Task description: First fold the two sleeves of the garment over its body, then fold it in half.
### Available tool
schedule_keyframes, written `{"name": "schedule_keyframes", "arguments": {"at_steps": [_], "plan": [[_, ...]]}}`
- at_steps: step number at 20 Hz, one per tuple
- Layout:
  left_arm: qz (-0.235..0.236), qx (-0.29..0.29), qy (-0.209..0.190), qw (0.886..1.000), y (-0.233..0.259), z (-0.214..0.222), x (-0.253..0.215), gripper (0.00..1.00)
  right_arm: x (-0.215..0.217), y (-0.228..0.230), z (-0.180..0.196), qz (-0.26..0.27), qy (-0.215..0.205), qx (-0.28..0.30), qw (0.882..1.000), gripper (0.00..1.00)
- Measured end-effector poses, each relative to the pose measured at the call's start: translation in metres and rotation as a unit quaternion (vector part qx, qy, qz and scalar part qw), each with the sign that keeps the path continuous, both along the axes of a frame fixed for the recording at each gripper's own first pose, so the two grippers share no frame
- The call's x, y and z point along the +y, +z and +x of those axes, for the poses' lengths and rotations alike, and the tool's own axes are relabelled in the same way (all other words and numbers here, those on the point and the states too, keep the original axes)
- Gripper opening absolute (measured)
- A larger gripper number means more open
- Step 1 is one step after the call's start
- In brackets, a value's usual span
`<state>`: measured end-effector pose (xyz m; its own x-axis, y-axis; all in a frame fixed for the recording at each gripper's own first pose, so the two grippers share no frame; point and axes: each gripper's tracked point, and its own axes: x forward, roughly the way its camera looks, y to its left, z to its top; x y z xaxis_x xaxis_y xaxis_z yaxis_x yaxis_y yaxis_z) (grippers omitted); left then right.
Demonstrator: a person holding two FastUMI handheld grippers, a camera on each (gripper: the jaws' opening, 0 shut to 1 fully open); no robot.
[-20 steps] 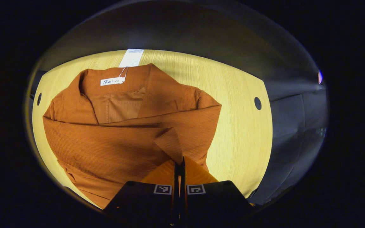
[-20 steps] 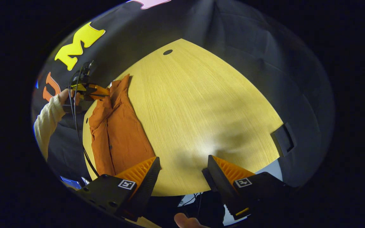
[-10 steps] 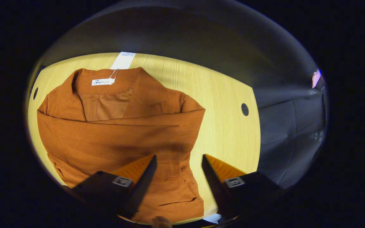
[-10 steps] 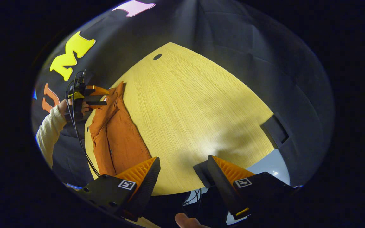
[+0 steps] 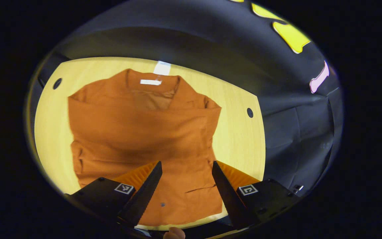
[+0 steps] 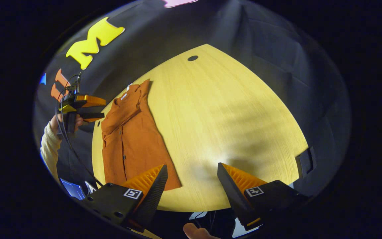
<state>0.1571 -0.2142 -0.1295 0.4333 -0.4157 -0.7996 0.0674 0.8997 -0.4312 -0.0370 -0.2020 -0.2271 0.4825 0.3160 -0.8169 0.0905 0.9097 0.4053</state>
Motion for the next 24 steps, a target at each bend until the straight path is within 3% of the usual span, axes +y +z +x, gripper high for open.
{"name": "schedule_keyframes", "arguments": {"at_steps": [3, 7, 12, 16, 24], "plan": [[0.017, -0.005, 0.009, 1.0, -0.004, -0.05, 0.065, 0.99, 0.03, -0.004, 0.009, -0.002, 0.034, 0.006, 0.999, 0.96], [0.077, -0.022, 0.026, 0.996, -0.028, -0.118, 0.169, 0.99, 0.059, -0.017, 0.009, -0.011, 0.08, 0.021, 0.996, 0.97], [0.072, 0.028, 0.077, 0.994, -0.076, -0.191, 0.252, 0.99, 0.089, -0.047, -0.005, -0.036, 0.141, 0.059, 0.988, 0.97], [0.038, 0.071, 0.114, 0.99, -0.108, -0.228, 0.273, 0.99, 0.093, -0.053, -0.013, -0.05, 0.167, 0.078, 0.982, 0.97], [-0.007, 0.123, 0.069, 0.99, -0.132, -0.254, 0.26, 0.99, 0.077, -0.077, -0.016, -0.052, 0.156, 0.136, 0.977, 0.97]]}}
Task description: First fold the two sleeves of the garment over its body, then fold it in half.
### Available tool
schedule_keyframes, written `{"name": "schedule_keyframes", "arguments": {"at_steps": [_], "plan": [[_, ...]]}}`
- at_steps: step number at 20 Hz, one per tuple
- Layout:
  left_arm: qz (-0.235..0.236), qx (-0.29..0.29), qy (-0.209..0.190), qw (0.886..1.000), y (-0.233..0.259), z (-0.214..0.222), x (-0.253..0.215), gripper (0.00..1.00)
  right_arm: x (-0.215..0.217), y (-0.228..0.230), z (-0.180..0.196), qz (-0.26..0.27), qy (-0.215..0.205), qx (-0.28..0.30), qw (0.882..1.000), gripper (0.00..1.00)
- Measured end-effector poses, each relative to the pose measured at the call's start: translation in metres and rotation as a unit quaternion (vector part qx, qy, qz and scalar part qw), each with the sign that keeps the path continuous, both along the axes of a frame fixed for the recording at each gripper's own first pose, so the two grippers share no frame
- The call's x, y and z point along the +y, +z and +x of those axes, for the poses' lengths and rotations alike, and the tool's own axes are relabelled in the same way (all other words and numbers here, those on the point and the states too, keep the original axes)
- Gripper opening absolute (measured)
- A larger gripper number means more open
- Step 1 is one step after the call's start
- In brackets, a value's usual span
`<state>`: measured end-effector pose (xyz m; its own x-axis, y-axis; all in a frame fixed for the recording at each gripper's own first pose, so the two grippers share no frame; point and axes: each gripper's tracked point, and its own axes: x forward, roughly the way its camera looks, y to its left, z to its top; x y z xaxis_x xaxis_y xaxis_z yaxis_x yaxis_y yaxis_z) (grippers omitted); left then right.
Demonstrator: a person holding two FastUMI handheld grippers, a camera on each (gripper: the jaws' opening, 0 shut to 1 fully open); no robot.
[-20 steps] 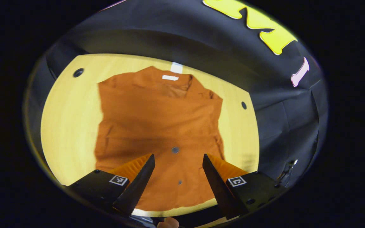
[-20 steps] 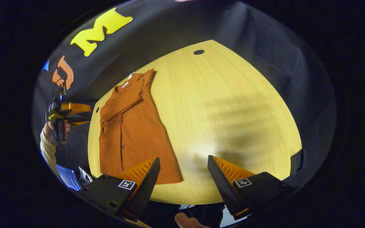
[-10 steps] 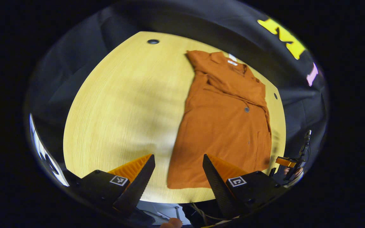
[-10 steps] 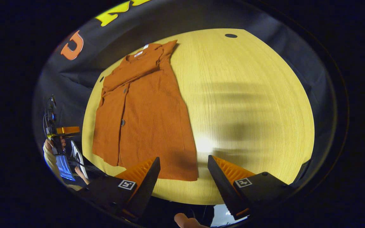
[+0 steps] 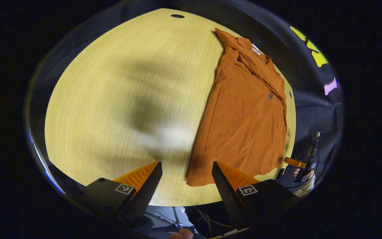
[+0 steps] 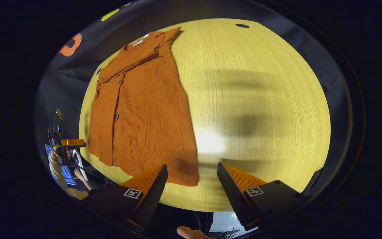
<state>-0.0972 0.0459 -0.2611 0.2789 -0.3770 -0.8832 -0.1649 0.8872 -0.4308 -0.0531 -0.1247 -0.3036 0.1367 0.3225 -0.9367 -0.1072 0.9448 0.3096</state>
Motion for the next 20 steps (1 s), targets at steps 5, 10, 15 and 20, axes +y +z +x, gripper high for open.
{"name": "schedule_keyframes", "arguments": {"at_steps": [5, 10, 15, 20], "plan": [[-0.02, 0.022, -0.014, 0.999, -0.02, -0.001, -0.016, 0.98, 0.014, -0.01, -0.007, 0.029, -0.006, 0.036, 0.999, 0.96], [-0.026, 0.023, -0.023, 0.999, -0.021, 0.002, -0.029, 0.98, 0.028, -0.01, -0.001, 0.059, -0.016, 0.051, 0.997, 0.96], [-0.033, 0.044, -0.051, 0.997, -0.025, -0.01, -0.055, 0.92, 0.06, -0.008, -0.005, 0.105, -0.011, 0.072, 0.992, 0.87], [0.022, 0.059, -0.061, 0.996, -0.034, -0.004, -0.054, 0.51, 0.071, -0.018, -0.021, 0.091, 0.039, 0.079, 0.992, 0.66]]}}
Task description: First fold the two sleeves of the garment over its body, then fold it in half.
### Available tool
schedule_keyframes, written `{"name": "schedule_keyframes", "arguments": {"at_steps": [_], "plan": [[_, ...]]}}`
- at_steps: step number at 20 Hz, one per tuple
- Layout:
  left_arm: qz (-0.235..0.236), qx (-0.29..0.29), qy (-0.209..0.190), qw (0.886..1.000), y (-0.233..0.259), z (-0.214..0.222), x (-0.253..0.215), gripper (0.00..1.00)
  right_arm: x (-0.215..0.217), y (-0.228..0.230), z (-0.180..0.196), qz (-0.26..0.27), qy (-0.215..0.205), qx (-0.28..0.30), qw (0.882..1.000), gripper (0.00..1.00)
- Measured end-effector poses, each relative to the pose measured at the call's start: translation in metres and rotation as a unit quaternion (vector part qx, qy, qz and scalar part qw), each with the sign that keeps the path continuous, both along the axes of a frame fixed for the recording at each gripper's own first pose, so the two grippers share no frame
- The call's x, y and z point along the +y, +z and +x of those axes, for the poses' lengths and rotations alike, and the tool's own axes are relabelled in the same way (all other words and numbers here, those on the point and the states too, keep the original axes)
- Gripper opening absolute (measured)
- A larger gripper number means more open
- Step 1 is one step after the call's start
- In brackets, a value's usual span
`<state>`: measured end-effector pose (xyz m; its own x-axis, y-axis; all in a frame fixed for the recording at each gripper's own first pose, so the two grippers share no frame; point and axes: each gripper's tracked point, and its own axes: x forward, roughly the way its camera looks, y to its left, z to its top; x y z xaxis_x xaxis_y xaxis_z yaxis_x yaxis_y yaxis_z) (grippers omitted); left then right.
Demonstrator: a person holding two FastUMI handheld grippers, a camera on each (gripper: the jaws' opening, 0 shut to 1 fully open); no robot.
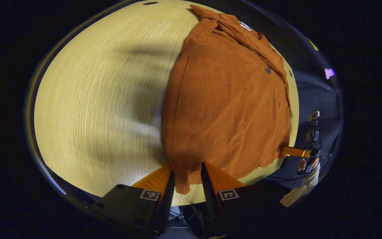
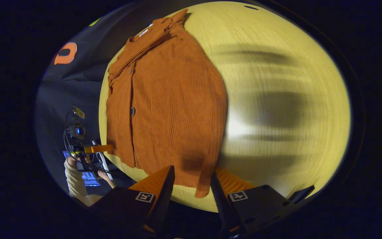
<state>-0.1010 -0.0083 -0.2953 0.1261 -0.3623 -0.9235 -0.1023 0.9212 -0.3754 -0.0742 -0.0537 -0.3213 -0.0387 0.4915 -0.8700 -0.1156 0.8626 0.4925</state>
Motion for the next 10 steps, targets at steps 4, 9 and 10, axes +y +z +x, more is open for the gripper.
{"name": "schedule_keyframes", "arguments": {"at_steps": [4, 9, 10], "plan": [[-0.011, -0.01, 0.017, 1.0, -0.0016, 0.0025, -0.0003, 0.43, 0.0022, -0.0014, 0.0017, 0.007, -0.007, 0.002, 1.0, 0.35], [-0.053, -0.008, 0.067, 0.996, -0.0022, 0.0083, -0.0047, 0.4, -0.0017, -0.0063, 0.0005, -0.009, -0.011, 0.008, 1.0, 0.19], [-0.048, -0.007, 0.072, 0.996, -0.0047, 0.0083, -0.0023, 0.38, -0.0019, -0.0066, 0.0015, -0.012, -0.019, 0.013, 1.0, 0.19]]}}
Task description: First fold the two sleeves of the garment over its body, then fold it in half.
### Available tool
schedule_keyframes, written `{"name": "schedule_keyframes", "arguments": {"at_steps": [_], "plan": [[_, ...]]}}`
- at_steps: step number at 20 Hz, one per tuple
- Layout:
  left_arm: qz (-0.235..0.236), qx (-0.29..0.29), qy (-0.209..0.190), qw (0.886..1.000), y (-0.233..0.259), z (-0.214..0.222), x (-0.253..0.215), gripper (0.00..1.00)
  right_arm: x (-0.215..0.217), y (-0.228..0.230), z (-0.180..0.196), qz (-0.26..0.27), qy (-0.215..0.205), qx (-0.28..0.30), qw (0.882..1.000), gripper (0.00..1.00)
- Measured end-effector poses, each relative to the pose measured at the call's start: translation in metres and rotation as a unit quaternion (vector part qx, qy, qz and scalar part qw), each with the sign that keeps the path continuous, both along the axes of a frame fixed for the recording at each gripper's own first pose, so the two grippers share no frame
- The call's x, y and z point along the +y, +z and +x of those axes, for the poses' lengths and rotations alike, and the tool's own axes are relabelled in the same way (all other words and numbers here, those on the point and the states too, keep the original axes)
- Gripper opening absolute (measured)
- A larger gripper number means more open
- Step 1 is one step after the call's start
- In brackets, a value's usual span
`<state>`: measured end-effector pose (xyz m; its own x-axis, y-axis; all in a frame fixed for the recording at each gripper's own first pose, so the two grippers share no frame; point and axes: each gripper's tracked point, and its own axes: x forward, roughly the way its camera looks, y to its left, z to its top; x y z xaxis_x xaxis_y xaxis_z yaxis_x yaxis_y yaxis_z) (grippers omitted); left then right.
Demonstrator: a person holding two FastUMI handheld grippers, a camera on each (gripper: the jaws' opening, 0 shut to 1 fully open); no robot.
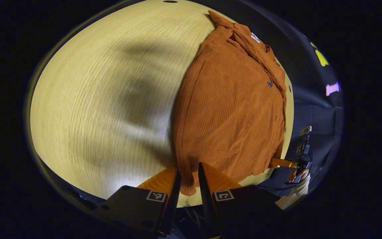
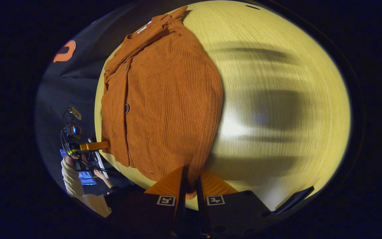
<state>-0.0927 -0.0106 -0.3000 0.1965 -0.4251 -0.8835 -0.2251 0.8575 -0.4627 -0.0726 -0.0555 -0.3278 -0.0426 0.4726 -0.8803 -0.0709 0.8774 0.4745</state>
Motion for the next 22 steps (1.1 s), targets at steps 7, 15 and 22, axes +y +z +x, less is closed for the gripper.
{"name": "schedule_keyframes", "arguments": {"at_steps": [7, 15, 22], "plan": [[0.03, -0.01, -0.007, 0.999, 0.001, 0.003, -0.003, 0.1, 0.0, 0.001, 0.0, 0.011, -0.01, 0.01, 1.0, 0.07], [0.101, -0.076, -0.093, 0.988, 0.044, 0.02, -0.006, 0.03, 0.006, 0.041, 0.008, 0.015, -0.012, -0.027, 0.999, 0.0], [0.091, -0.199, -0.091, 0.972, 0.181, 0.097, -0.015, 0.03, 0.027, 0.162, 0.055, 0.052, -0.001, -0.143, 0.988, 0.0]]}}
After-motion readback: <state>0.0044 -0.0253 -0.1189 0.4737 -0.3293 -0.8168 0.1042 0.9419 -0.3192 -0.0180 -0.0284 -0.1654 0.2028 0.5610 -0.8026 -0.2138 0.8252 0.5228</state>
